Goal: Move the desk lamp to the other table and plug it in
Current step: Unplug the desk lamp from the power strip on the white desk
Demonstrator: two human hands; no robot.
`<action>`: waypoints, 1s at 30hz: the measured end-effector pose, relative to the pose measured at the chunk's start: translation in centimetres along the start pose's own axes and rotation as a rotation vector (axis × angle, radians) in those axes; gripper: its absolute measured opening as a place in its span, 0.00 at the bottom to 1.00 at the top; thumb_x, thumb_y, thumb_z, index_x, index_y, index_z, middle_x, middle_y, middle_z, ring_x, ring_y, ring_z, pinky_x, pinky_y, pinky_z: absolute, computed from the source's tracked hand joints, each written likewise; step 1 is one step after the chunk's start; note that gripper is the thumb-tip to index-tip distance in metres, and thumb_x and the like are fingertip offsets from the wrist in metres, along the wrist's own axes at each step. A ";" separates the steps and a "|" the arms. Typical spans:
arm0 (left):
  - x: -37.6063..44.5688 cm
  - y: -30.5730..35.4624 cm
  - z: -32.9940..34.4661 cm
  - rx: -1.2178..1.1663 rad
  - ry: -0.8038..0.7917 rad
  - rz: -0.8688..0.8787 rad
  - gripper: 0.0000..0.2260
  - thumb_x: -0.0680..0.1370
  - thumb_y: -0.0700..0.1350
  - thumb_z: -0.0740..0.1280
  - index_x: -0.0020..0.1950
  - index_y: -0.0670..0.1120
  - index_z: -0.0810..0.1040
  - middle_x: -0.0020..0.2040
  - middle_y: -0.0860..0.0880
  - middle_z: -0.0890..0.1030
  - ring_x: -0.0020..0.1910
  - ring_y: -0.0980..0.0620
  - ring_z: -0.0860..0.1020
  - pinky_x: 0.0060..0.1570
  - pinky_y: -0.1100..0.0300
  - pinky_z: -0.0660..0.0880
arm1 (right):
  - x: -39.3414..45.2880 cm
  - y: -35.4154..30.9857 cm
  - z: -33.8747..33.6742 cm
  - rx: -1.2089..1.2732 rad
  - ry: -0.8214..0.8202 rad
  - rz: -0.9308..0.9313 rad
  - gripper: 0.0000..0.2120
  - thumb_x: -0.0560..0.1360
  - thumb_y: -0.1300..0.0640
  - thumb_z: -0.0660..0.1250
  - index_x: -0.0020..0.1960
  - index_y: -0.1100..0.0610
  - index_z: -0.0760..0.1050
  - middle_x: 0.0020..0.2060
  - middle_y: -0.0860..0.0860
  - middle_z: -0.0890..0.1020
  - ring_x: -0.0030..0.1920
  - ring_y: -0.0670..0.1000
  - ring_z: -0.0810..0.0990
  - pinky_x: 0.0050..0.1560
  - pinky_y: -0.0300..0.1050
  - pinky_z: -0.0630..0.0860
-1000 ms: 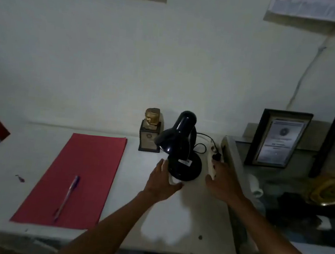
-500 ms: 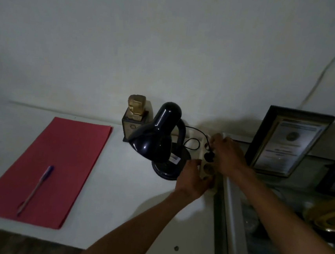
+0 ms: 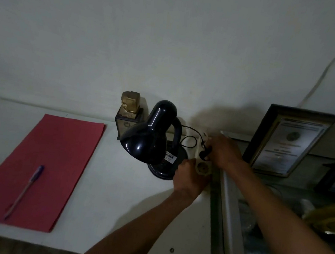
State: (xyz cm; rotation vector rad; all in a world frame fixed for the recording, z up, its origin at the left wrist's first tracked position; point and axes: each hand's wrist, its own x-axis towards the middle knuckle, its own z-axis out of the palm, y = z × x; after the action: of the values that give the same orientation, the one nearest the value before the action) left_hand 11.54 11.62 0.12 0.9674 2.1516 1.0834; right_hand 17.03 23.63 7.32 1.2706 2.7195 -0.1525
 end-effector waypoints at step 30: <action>0.1 -0.7 -1.8 -0.098 -0.112 0.112 0.15 0.70 0.44 0.77 0.55 0.43 0.83 0.47 0.47 0.85 0.42 0.53 0.81 0.46 0.59 0.80 | 0.2 0.4 -3.7 0.187 -0.076 -0.048 0.21 0.66 0.53 0.82 0.55 0.61 0.84 0.54 0.58 0.83 0.58 0.58 0.80 0.54 0.42 0.75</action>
State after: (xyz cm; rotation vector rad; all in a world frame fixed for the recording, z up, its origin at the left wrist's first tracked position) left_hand 9.87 10.59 0.47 1.0873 1.9561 1.1476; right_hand 16.94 24.57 10.96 1.2171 2.7244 -0.4598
